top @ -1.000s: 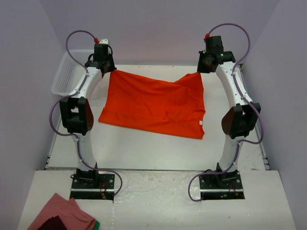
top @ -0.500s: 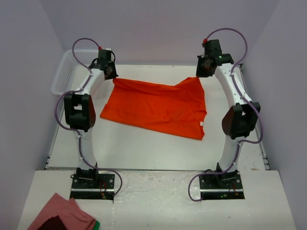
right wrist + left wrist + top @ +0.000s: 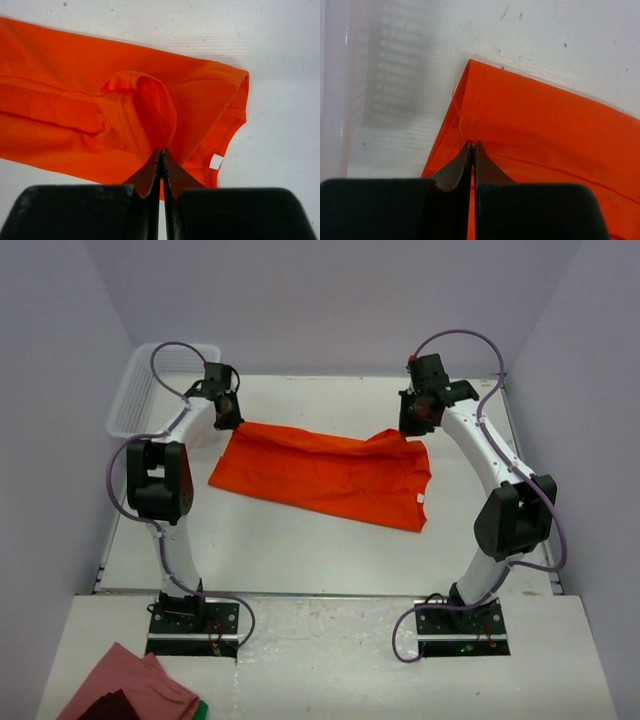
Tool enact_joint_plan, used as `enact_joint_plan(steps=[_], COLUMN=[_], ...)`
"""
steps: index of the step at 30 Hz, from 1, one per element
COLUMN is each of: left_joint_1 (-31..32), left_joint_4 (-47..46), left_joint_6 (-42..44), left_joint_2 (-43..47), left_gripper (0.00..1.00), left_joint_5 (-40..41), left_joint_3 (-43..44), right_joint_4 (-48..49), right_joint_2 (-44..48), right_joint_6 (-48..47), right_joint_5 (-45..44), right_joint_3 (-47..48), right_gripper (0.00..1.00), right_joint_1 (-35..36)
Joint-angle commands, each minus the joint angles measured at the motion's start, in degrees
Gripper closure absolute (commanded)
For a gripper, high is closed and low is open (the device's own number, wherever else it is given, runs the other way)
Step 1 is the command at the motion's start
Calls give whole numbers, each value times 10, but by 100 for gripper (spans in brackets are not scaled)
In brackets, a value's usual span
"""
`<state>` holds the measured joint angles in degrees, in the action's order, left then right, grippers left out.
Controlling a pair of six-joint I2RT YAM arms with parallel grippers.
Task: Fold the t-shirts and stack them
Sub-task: Fold the other side of the tshirt into a rectangle
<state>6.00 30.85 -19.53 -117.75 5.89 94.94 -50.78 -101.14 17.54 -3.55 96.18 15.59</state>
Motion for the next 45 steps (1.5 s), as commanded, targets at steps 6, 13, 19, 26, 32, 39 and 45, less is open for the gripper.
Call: enact_joint_plan(steps=[6, 13, 19, 26, 32, 39, 45], left_joint_1=[-1, 6, 12, 13, 13, 16, 40], left_joint_4=[-1, 2, 4, 3, -3, -48, -55], left_joint_6=[-7, -10, -23, -35, -50, -99, -97], left_joint_2=[60, 68, 66, 78, 89, 174, 228], left_gripper=[100, 100, 100, 100, 99, 49, 44], left_joint_5=[20, 35, 57, 76, 90, 133, 113], left_joint_3=[-47, -74, -100, -121, -147, -227, -219], right_joint_4=[32, 64, 77, 89, 97, 102, 110], right_joint_2=[71, 96, 101, 119, 127, 153, 197], right_joint_6=[27, 39, 50, 65, 72, 118, 166], right_joint_5=[-26, -27, -33, -44, -44, -60, -74], right_joint_3=[-88, -169, -209, -252, -283, -351, -421], right_gripper=[100, 100, 100, 100, 100, 100, 81], right_joint_1=[12, 20, 36, 51, 60, 101, 128])
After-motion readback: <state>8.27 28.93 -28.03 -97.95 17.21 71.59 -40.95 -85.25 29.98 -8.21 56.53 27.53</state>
